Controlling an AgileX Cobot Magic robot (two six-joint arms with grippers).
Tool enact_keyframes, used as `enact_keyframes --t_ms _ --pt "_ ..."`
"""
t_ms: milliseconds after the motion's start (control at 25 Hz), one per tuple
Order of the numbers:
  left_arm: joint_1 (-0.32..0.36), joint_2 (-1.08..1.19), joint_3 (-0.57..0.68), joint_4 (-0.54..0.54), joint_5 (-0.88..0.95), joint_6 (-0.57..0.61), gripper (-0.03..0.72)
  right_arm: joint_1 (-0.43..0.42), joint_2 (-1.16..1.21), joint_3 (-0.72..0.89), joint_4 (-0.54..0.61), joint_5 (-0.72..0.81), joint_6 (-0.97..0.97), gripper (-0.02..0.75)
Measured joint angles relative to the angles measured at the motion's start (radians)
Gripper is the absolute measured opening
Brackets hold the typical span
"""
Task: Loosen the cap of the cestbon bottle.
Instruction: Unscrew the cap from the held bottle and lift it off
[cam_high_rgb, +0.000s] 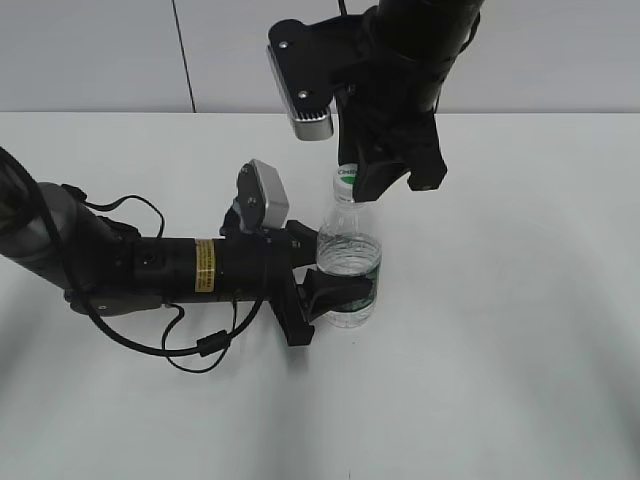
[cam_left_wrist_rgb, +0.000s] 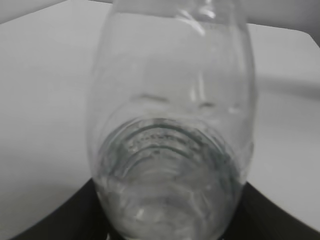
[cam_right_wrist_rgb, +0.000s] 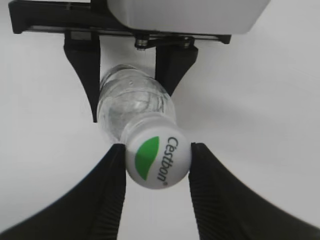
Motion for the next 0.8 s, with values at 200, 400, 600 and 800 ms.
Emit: enact_keyframes --t_ms 200,400,600,800 --pt "0.002 0.0 -0.001 -0.01 0.003 -0.01 0.368 0.0 0.0 0.0 -0.002 -0.031 -0.035 0.305" --pt "0.002 0.0 -0.001 -0.005 0.003 -0.005 0.366 0.0 -0.011 0.0 0.0 0.001 -0.037 0.305" --pt "0.001 0.0 -0.001 -0.001 0.003 0.0 0.366 0.0 -0.071 0.0 0.013 0.067 -0.036 0.3" --pt "0.001 0.0 -0.001 0.0 0.004 0.001 0.366 0.0 -0.126 0.0 0.016 0.069 0.095 0.3"
